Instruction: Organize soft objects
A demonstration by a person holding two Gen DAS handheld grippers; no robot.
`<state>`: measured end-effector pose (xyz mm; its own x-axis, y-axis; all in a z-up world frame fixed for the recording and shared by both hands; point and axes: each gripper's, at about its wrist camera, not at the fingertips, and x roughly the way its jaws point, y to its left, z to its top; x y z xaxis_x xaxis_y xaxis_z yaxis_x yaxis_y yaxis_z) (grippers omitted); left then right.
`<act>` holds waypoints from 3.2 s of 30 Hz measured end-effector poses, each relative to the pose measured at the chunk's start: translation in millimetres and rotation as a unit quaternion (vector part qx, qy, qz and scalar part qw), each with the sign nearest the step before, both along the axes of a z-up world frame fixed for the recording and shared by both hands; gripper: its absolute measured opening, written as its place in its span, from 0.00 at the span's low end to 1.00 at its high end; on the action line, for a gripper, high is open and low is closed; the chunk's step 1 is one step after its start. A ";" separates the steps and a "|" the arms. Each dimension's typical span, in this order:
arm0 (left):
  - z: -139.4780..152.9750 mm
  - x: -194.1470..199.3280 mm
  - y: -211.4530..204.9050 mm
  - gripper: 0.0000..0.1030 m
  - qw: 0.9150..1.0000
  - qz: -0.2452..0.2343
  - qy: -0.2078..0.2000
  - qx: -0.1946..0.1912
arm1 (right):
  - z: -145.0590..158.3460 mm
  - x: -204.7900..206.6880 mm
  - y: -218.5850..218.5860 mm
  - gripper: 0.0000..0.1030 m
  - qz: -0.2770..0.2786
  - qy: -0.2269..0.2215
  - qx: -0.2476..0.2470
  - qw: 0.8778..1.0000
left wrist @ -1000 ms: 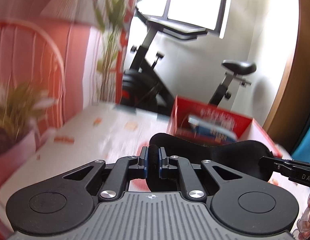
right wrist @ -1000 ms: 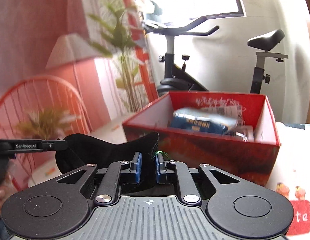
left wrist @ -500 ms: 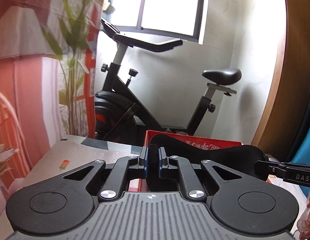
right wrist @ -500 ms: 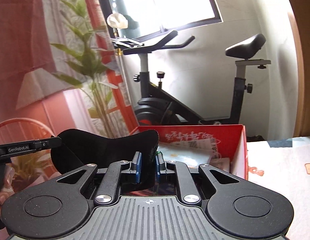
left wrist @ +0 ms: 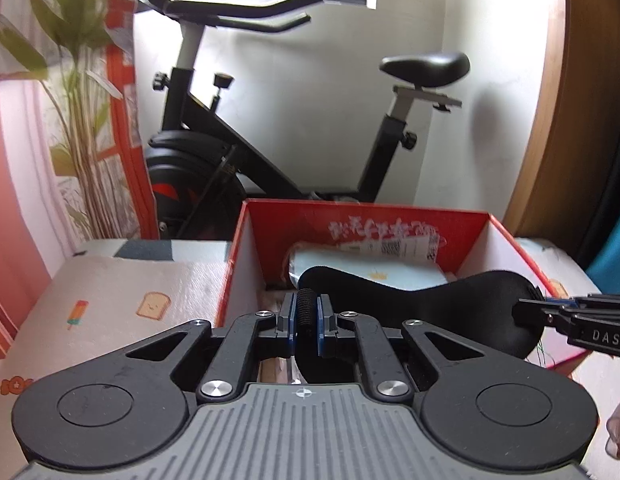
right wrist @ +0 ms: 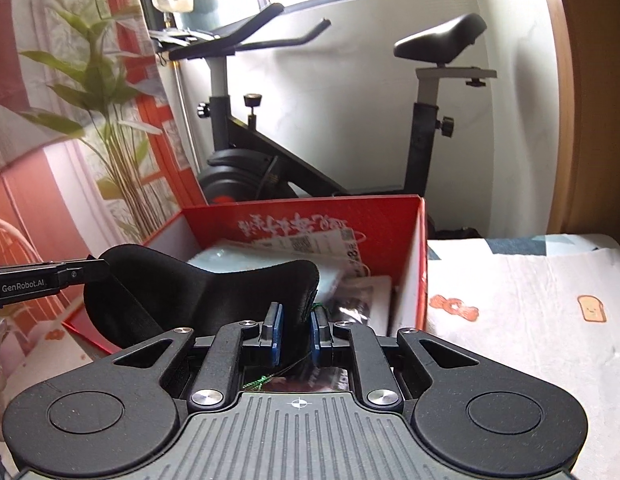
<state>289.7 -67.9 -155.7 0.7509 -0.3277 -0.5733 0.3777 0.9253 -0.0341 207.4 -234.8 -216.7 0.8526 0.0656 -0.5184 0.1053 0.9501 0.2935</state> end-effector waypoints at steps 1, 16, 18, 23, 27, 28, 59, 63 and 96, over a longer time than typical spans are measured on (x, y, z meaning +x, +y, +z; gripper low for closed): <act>-1.5 0.2 0.4 0.12 1.000 -0.005 0.002 0.002 | -2.2 0.3 -0.5 0.14 -0.001 0.004 -0.002 1.000; 22.2 -27.7 20.4 0.53 0.999 -0.005 -0.037 0.011 | 4.7 -29.2 -7.7 0.32 -0.019 0.005 -0.004 1.000; 24.2 -36.4 23.1 0.56 0.999 -0.005 -0.042 0.012 | 8.1 -36.9 -4.7 0.35 -0.018 -0.001 -0.007 1.000; 25.3 -65.8 32.5 0.71 0.998 0.000 -0.062 0.010 | 13.8 -59.7 5.0 0.43 -0.016 -0.016 -0.013 1.000; 20.1 -92.1 38.3 0.82 0.998 0.003 -0.070 0.006 | 13.8 -80.1 15.7 0.49 -0.010 -0.023 -0.019 0.999; 17.7 -98.3 38.5 0.83 0.997 0.003 -0.071 0.008 | 13.0 -85.2 18.5 0.51 -0.009 -0.024 -0.021 0.999; -70.2 -160.9 18.3 0.59 0.991 -0.069 0.104 -0.046 | -78.5 -171.9 73.1 0.51 0.029 0.050 -0.017 0.998; -75.3 -155.4 7.9 0.53 0.985 -0.098 0.126 -0.063 | -81.4 -167.8 75.7 0.48 0.045 0.043 -0.017 0.998; -99.2 -124.7 -40.9 0.44 0.953 -0.178 0.193 -0.149 | -81.1 -158.2 82.6 0.46 0.072 0.014 -0.036 0.997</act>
<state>165.0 -108.8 -254.9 0.3135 -0.7135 -0.6267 0.5715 0.6688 -0.4756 49.2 -152.1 -297.9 0.8226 0.1470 -0.5493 -0.0259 0.9747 0.2221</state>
